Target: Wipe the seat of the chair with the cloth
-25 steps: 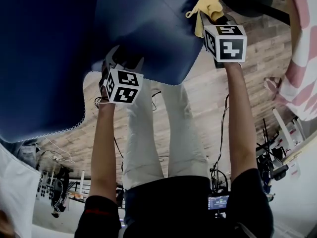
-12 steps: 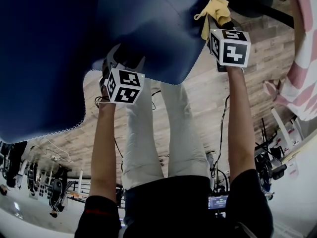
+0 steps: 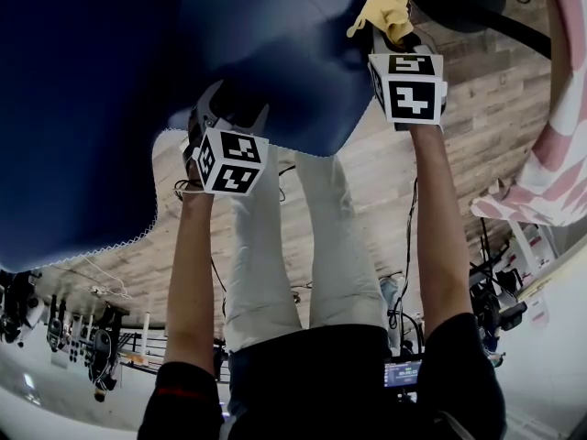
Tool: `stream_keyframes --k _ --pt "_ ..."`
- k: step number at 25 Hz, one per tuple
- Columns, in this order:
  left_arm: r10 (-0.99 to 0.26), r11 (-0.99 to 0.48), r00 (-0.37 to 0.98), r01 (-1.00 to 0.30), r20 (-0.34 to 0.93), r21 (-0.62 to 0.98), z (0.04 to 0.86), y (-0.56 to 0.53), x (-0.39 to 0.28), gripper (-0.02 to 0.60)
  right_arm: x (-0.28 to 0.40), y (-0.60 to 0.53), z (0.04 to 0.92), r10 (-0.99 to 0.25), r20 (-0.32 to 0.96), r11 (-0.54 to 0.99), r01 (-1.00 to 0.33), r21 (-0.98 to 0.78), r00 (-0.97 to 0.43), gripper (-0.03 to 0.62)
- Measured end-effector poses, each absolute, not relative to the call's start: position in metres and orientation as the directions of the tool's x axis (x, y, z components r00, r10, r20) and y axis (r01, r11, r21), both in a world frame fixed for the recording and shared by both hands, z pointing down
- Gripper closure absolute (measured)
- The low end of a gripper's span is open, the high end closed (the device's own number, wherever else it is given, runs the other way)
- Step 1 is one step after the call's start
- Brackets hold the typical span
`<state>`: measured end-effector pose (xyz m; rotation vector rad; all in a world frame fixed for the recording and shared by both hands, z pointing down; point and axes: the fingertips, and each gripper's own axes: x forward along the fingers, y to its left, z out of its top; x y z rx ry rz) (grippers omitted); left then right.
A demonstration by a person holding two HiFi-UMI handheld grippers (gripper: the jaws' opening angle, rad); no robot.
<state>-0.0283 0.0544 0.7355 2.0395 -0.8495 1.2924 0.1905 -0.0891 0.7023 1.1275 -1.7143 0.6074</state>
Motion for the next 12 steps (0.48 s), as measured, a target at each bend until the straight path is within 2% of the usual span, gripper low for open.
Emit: stream_keyframes --k 5,12 --pt "-0.207 -0.634 0.331 -0.762 0.921 0.131 0.731 0.053 -0.028 0.235 0.181 -0.094 0.698 -0.410 0.898 0.430 -0.902 0.036 -0.160 0.523" --pt "-0.210 -0.635 0.333 -0.761 0.919 0.131 0.737 0.050 -0.029 0.235 0.141 -0.102 0.704 -0.403 0.891 0.513 -0.858 0.031 -0.208 0.523"
